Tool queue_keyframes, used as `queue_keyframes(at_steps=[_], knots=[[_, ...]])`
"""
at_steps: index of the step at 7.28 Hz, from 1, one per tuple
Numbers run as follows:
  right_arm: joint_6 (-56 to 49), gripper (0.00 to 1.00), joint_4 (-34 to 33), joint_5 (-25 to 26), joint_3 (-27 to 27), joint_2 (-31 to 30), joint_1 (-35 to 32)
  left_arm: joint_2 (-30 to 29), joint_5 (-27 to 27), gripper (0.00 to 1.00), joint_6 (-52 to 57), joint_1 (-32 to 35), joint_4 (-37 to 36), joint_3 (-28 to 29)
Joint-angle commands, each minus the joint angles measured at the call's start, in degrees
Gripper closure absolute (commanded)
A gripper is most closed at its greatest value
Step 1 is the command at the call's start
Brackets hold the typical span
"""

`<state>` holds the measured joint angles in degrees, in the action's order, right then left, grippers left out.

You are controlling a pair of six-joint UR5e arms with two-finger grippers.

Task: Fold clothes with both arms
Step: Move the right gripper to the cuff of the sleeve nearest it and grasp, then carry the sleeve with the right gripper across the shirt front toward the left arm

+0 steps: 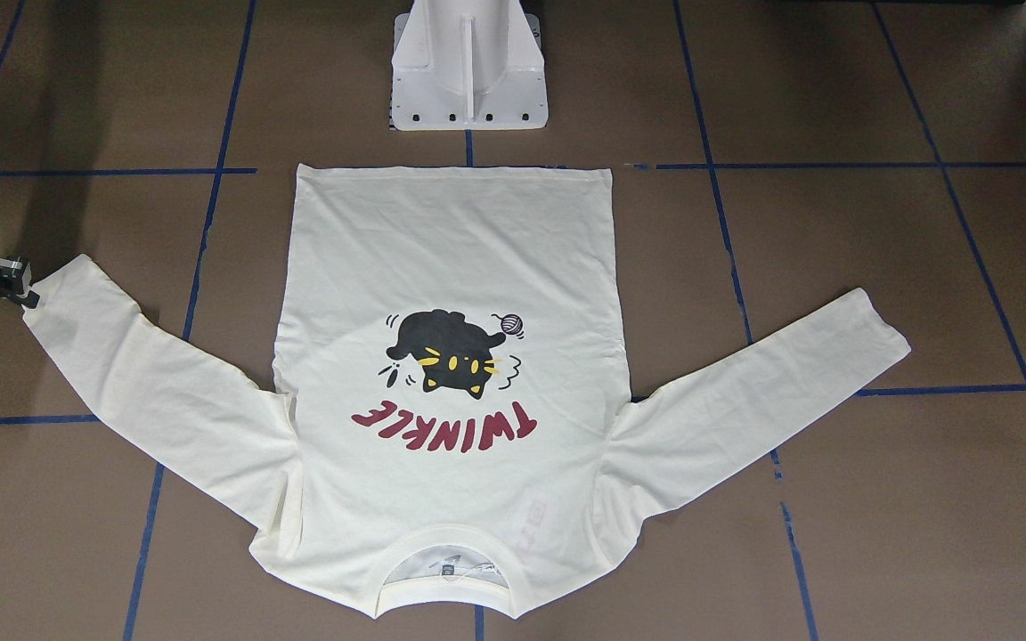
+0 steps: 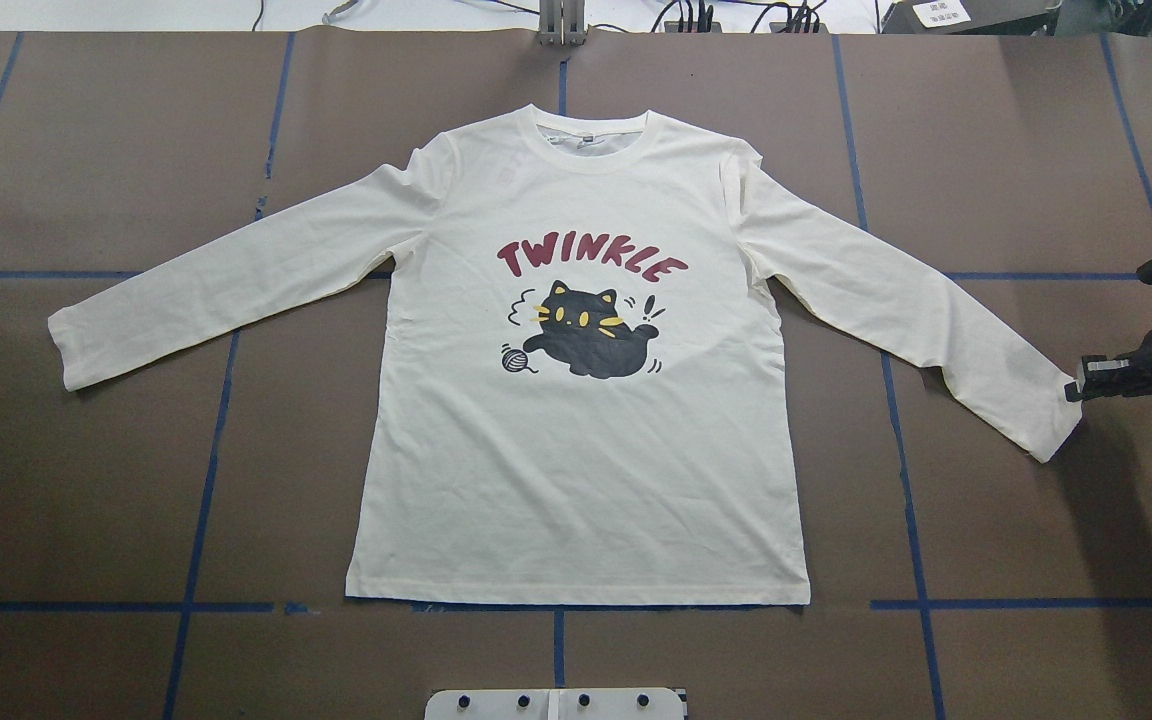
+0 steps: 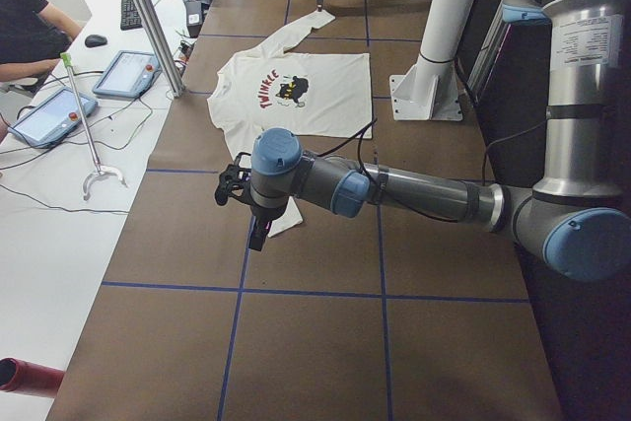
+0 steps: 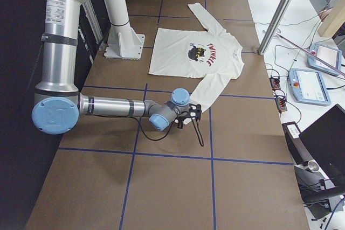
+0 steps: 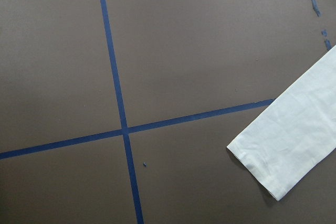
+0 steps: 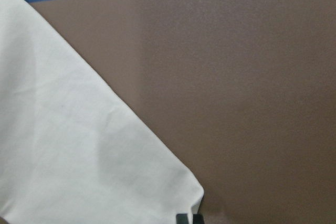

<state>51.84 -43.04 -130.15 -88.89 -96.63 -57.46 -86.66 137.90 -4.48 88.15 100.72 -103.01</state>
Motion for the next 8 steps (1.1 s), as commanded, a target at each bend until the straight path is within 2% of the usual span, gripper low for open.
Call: queue_keyframes(at_steps=[1, 2, 4, 5, 7, 8], knots=[[2.9, 1.0, -3.9, 0.0, -5.2, 3.9, 0.2, 0.0, 0.0, 0.0, 0.0, -0.2, 0.0, -0.1], [7.2, 1.0, -10.2, -0.1, -7.2, 12.0, 0.4, 0.0, 0.1, 0.0, 0.0, -0.3, 0.0, -0.1], [13.0, 1.0, -26.7, 0.4, -8.1, 30.6, 2.8, 0.0, 0.6, 0.0, 0.2, -0.3, 0.0, -0.1], [15.6, 1.0, -33.9, 2.9, -7.3, 39.7, 6.4, -0.1, 2.6, 0.0, 0.3, -0.4, 0.1, 0.3], [22.4, 1.0, -34.9, 15.4, 1.7, 55.1, 16.3, 0.0, 2.9, 0.0, 0.2, -0.4, 2.3, 0.3], [25.0, 1.0, -33.3, 22.0, 9.1, 63.0, 20.8, 0.0, 2.9, 0.0, 0.1, -0.6, 2.5, 0.5]])
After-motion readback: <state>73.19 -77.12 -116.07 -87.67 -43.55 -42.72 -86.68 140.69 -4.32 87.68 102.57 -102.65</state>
